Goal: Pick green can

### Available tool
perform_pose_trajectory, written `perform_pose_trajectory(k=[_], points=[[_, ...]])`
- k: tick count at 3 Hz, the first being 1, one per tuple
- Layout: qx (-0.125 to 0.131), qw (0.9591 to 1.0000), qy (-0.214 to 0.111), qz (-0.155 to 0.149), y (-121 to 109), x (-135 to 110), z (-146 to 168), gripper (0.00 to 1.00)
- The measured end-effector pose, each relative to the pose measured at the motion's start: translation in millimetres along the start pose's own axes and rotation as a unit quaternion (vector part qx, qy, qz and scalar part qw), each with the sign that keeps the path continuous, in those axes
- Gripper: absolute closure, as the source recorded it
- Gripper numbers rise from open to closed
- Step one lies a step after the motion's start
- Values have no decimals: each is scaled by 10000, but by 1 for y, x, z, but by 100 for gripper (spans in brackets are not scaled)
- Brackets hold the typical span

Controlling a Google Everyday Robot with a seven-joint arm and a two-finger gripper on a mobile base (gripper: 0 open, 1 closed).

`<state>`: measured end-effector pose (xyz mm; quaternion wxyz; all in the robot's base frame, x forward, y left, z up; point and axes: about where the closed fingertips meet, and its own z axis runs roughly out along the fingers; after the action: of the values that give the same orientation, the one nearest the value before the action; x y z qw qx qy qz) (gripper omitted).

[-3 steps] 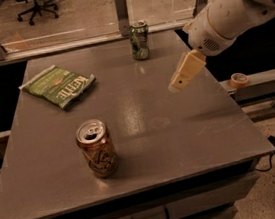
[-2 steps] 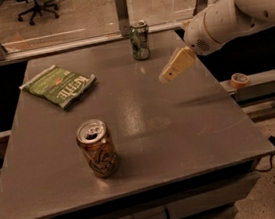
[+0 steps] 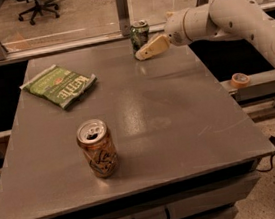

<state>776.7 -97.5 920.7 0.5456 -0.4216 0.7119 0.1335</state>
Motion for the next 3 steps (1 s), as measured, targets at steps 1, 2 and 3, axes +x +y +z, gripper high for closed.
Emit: perform_pose_trajectory(k=[1, 2, 3], points=[[25, 9990, -288, 344, -18, 0, 36, 0], [-121, 9967, -347, 723, -21, 5, 61, 0], [-394, 9949, -279, 888, -13, 4, 76, 18]])
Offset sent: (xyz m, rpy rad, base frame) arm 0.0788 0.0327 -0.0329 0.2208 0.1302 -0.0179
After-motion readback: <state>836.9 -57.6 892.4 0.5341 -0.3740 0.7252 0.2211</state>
